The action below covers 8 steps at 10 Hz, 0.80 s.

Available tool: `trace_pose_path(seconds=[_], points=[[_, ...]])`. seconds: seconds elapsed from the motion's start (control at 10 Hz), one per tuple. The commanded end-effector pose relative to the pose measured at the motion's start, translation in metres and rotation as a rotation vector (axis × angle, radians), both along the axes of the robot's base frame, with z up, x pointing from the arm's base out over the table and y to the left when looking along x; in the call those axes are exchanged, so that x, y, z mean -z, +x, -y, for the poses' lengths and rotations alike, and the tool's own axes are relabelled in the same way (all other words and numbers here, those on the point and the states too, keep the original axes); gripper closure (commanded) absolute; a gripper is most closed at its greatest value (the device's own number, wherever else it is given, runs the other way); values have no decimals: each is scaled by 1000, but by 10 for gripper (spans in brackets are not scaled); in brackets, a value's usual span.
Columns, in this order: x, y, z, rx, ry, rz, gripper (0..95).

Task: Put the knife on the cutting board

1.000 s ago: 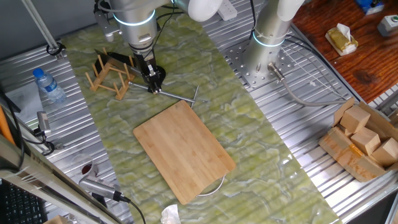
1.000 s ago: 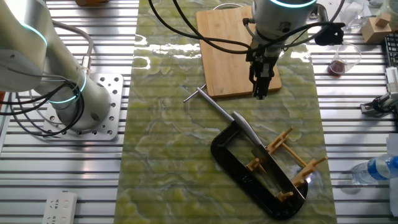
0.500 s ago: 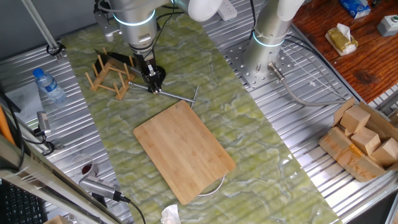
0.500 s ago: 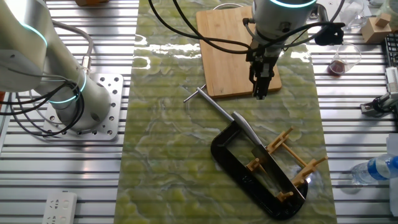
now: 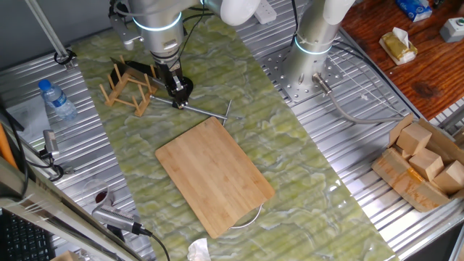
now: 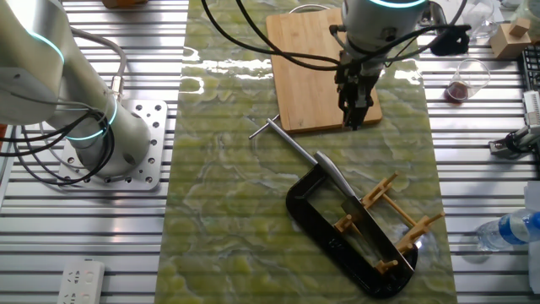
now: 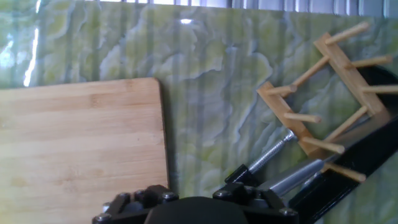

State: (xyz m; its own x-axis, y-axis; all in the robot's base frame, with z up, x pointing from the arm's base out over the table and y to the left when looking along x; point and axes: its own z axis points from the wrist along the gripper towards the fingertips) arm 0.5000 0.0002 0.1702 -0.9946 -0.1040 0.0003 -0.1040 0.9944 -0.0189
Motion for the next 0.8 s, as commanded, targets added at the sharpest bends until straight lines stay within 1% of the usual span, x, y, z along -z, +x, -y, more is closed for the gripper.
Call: trace_pose_path(seconds=[0.1, 0.3, 0.4, 0.5, 0.6, 0.7, 0.8], points=[[0, 0, 0, -68, -15, -3, 950], [0, 0, 0, -92, -16, -8, 950], [0, 0, 0, -119, -9, -11, 950], [0, 0, 0, -127, -8, -11, 950], [0, 0, 0, -152, -4, -20, 950], [0, 0, 0, -185, -6, -21, 950], [1, 0, 0, -222, -2, -44, 950]])
